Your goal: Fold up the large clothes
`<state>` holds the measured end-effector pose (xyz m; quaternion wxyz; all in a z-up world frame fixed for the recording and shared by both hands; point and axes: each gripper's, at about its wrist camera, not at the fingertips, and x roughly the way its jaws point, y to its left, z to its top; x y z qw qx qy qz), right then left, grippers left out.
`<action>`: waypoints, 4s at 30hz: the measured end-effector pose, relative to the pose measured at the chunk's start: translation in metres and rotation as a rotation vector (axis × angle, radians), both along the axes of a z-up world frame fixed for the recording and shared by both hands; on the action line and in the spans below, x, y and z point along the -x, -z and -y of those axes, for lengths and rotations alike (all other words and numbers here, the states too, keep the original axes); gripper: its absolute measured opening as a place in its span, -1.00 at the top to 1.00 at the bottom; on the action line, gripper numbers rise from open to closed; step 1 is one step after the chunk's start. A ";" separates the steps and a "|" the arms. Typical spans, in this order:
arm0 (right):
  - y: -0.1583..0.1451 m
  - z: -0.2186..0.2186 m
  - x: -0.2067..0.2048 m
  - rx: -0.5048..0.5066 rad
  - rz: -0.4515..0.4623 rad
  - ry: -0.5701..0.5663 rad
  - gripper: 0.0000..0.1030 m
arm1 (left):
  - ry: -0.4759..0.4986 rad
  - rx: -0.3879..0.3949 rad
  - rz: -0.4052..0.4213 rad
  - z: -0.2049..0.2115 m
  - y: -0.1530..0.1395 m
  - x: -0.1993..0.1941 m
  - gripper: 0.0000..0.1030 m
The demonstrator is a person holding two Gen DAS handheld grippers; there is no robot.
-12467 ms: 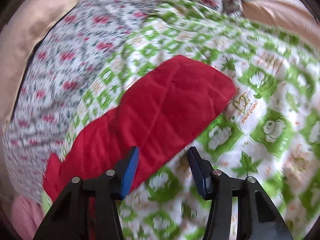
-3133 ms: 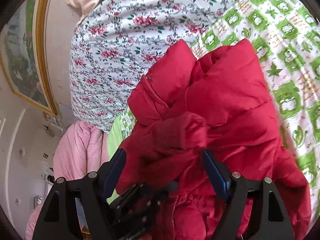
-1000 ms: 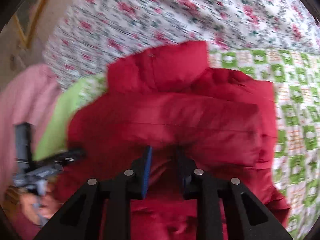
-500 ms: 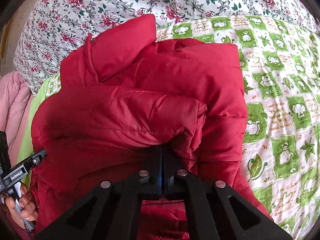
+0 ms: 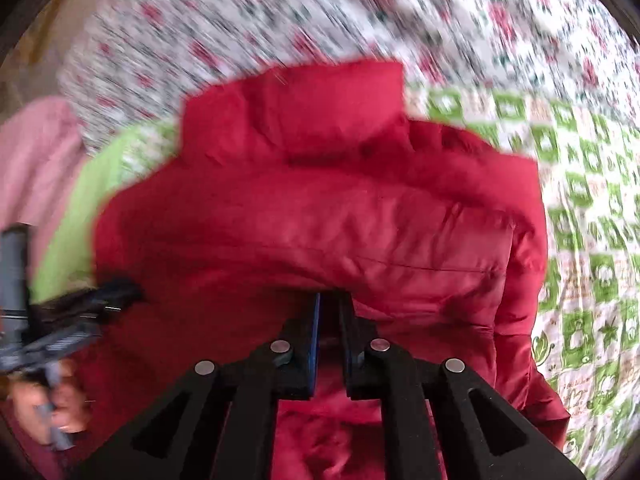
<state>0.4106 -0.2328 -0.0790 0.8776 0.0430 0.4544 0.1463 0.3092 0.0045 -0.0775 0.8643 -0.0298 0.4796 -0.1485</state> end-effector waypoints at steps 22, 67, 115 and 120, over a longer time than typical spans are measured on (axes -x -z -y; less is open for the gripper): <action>0.001 0.029 0.007 -0.146 -0.036 0.052 0.91 | -0.050 0.021 0.025 -0.058 -0.049 0.075 0.33; -0.021 0.167 0.243 -0.191 -0.081 0.099 -0.07 | -0.050 0.129 -0.162 -0.138 -0.015 0.234 -0.01; 0.013 0.171 0.295 -0.316 -0.256 -0.056 0.46 | 0.188 0.090 -0.200 -0.108 -0.007 0.290 0.56; -0.001 0.175 0.296 -0.393 -0.208 -0.063 0.58 | 0.160 0.151 -0.108 -0.113 -0.034 0.294 0.70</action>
